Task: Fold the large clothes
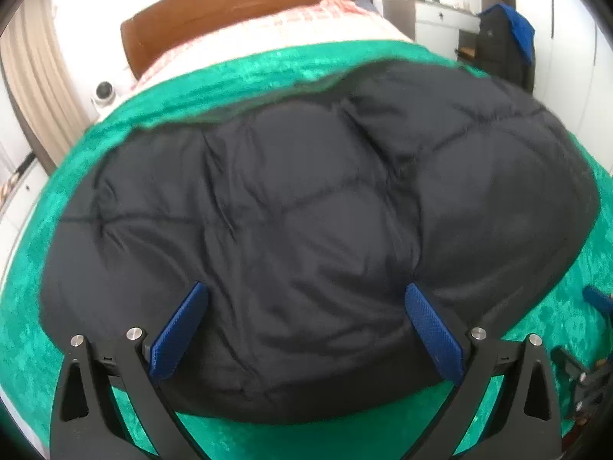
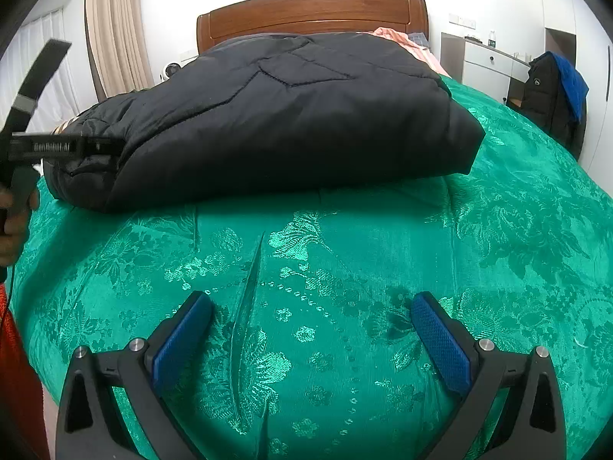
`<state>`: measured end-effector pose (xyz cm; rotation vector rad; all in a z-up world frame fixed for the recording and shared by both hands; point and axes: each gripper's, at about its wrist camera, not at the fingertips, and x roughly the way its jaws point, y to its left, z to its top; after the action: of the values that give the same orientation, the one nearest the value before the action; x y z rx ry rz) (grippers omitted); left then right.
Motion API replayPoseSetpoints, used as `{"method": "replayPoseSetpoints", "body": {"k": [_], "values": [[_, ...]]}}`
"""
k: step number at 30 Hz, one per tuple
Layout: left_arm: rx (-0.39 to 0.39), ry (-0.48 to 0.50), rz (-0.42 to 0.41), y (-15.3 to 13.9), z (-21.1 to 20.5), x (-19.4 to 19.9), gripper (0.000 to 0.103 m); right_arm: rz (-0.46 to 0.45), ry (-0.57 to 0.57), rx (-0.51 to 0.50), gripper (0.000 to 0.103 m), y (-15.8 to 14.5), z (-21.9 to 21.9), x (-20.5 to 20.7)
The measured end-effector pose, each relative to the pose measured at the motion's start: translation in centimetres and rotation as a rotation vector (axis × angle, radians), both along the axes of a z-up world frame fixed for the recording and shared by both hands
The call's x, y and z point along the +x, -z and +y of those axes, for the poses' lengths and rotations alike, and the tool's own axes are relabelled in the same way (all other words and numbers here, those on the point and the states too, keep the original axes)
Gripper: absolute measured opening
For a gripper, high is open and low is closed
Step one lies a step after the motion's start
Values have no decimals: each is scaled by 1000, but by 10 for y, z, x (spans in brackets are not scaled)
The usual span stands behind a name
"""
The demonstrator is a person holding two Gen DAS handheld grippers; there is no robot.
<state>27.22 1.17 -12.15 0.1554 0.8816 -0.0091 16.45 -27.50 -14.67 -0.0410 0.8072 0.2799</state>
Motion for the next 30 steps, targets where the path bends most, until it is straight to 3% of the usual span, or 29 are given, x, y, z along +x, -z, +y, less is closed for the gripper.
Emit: {"method": "replayPoseSetpoints", "body": {"k": [3,9,11,14,17,20,23,30], "values": [[-19,1,-7,-7,4,-7,102,0,0,0,103,0,0,0],[-172,-41,-40,-27,35,-11,102,-5,2,-12,103,0,2,0],[-189,-43,-42,-30,39,-1,102,-7,2,-16,103,0,3,0],[-163,20,-36,-30,25,10,102,-8,2,-17,103,0,3,-1],[-23,54,-25,-16,4,17,103,-8,2,-17,103,0,3,-1],[-66,32,37,6,7,30,103,-8,2,-17,103,0,3,-1],[36,55,45,26,-5,37,103,-7,2,-18,103,0,4,0],[-10,48,66,22,2,36,102,-4,-2,-12,103,-4,3,-1]]}}
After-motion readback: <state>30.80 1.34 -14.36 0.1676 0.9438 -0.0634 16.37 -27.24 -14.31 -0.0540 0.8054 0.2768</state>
